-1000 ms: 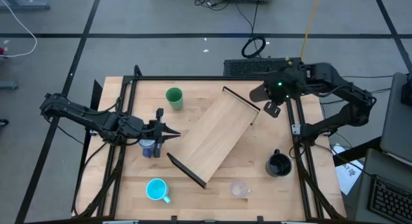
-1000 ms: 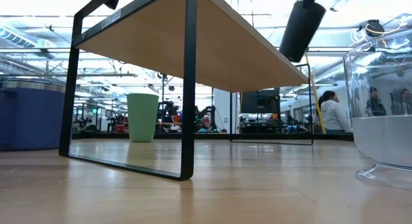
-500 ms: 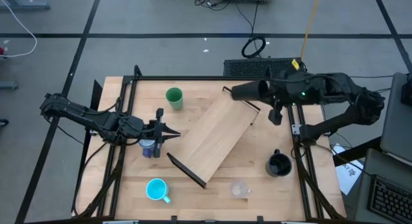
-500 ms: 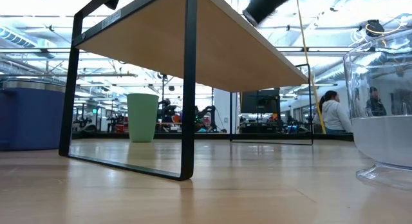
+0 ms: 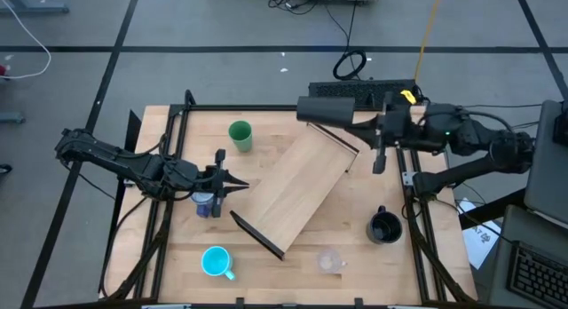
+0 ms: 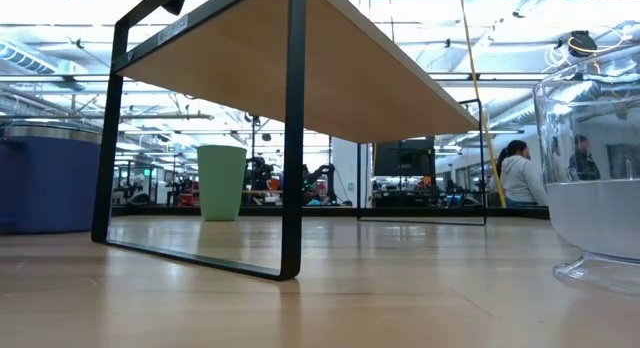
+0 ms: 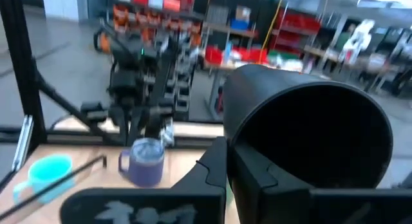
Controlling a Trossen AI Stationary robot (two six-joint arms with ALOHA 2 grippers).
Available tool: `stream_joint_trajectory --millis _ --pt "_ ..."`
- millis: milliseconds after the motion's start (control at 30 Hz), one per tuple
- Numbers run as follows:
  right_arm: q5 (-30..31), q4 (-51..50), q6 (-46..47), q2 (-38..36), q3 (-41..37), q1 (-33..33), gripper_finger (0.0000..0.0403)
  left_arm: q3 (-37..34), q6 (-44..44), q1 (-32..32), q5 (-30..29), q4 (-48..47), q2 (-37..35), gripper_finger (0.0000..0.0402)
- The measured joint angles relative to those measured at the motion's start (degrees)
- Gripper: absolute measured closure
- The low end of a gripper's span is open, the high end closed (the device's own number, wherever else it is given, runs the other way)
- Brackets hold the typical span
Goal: Stack small to large cups/mugs on shelf
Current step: Put the black cup on the shelf
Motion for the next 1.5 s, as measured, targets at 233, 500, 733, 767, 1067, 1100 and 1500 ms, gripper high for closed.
stream_joint_trajectory --millis 233,500,733,767,1067,1100,1500 --pt "-0.1 1.4 -0.7 -2.3 -1.9 0.0 0.0403 0.0 -0.1 0.0 0.0 0.0 0.0 0.0371" --pt "-0.1 1.1 -17.2 -1.8 -1.9 0.0 0.0403 0.0 -0.1 0.0 0.0 0.0 0.0 0.0371" --pt "-0.2 1.2 -36.3 -0.9 -1.9 0.0 0.0403 0.0 -0.1 0.0 0.0 0.0 0.0 0.0371" --pt "-0.1 1.2 -39.1 -0.7 -1.9 0.0 0.0403 0.0 -0.1 0.0 0.0 0.0 0.0 0.0371" --pt "-0.2 2.8 -55.2 1.1 -1.9 0.0 0.0403 0.0 0.1 0.0 0.0 0.0 0.0 0.0371" --pt "-0.2 2.9 -55.4 1.2 -1.9 0.0 0.0403 0.0 0.1 0.0 0.0 0.0 0.0 0.0371" --pt "-0.2 3.7 -51.5 1.5 -1.9 0.0 0.0403 0.0 0.1 0.0 0.0 0.0 0.0 0.0371"
